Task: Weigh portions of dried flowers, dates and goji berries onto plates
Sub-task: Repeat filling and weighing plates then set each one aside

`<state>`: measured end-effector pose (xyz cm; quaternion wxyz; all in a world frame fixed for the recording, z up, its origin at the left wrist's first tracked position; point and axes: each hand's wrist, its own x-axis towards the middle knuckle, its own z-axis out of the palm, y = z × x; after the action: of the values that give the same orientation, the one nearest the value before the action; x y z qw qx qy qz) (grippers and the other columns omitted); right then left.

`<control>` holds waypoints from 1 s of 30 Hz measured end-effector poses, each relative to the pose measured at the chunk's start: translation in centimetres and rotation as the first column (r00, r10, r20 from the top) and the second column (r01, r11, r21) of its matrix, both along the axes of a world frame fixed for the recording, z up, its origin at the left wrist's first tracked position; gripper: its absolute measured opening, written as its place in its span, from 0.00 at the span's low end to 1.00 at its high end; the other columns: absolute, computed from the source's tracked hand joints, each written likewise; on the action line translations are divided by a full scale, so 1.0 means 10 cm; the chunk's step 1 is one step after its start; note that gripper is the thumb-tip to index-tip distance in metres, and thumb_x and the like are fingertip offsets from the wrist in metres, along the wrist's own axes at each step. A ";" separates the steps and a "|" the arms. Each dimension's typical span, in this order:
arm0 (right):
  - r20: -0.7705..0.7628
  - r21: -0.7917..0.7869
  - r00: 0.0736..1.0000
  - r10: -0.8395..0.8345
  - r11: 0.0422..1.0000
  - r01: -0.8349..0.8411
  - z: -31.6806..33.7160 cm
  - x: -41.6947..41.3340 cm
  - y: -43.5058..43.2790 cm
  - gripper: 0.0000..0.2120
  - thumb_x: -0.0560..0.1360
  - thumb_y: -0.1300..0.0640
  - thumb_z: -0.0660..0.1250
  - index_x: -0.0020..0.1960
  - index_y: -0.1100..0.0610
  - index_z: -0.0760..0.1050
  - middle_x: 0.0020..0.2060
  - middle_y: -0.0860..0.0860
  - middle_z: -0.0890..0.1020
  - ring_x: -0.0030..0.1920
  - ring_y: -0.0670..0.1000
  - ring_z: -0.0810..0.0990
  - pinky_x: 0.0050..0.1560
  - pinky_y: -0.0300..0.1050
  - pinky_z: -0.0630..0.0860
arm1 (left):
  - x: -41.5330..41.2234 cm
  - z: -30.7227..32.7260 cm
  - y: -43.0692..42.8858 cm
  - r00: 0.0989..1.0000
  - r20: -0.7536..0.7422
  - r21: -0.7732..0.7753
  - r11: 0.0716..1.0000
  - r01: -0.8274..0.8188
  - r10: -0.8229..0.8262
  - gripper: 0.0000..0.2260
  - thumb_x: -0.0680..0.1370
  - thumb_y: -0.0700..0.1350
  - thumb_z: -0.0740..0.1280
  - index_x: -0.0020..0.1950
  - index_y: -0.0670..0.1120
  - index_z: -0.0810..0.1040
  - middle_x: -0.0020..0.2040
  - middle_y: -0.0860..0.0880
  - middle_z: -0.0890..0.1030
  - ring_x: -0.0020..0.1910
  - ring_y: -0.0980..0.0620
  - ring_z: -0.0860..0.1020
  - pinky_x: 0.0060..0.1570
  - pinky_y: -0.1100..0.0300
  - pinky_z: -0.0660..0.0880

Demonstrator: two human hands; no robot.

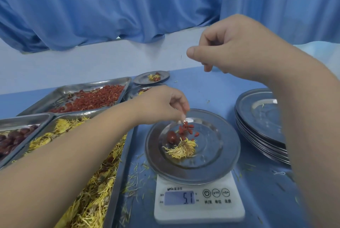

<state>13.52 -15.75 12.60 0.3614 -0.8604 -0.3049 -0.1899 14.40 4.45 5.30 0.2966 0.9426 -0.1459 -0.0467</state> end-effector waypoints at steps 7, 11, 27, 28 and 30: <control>-0.078 -0.139 0.997 -0.003 0.990 -0.007 0.02 -0.11 0.01 0.14 0.71 0.44 0.67 0.35 0.53 0.78 0.29 0.43 0.82 0.25 0.41 0.74 0.27 0.36 0.70 | -0.22 0.00 0.00 0.996 -0.015 -0.225 0.971 -0.087 0.086 0.04 0.79 0.42 0.68 0.51 0.45 0.82 0.48 0.47 0.86 0.46 0.52 0.84 0.49 0.60 0.81; -0.097 -0.191 0.995 -0.012 0.982 -0.007 0.06 -0.23 -0.02 0.13 0.71 0.43 0.67 0.38 0.52 0.80 0.32 0.43 0.83 0.27 0.41 0.77 0.33 0.42 0.73 | -0.32 -0.01 0.01 0.991 -0.035 -0.335 0.933 -0.133 0.129 0.06 0.79 0.41 0.66 0.52 0.44 0.82 0.49 0.48 0.86 0.48 0.53 0.84 0.53 0.58 0.80; 0.005 -0.211 1.000 -0.014 0.977 0.015 -0.87 -0.76 -0.48 0.12 0.74 0.50 0.67 0.32 0.52 0.75 0.35 0.41 0.77 0.37 0.44 0.75 0.36 0.34 0.68 | -0.47 -0.19 -0.07 0.967 -0.077 -0.448 0.859 -0.250 0.242 0.04 0.76 0.47 0.69 0.48 0.51 0.84 0.47 0.51 0.86 0.51 0.52 0.83 0.57 0.55 0.79; 0.002 -0.200 1.000 -0.015 0.980 0.015 -0.93 -0.77 -0.50 0.12 0.74 0.51 0.67 0.32 0.52 0.75 0.35 0.42 0.77 0.37 0.44 0.75 0.36 0.34 0.68 | -0.50 -0.19 -0.07 0.968 -0.079 -0.447 0.859 -0.250 0.240 0.05 0.76 0.48 0.69 0.49 0.52 0.84 0.49 0.50 0.86 0.52 0.53 0.83 0.58 0.54 0.78; -0.013 -0.172 1.000 -0.021 0.985 0.019 -0.99 -0.80 -0.54 0.12 0.73 0.51 0.67 0.32 0.52 0.75 0.34 0.43 0.78 0.36 0.44 0.75 0.35 0.33 0.68 | -0.56 -0.17 -0.06 0.966 -0.063 -0.443 0.860 -0.252 0.251 0.05 0.77 0.50 0.68 0.50 0.53 0.84 0.51 0.55 0.84 0.53 0.57 0.82 0.58 0.54 0.78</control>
<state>5.51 -21.19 2.68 0.2862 -0.8928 -0.3089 -0.1602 8.81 3.85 3.56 0.5093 0.8598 -0.0281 0.0256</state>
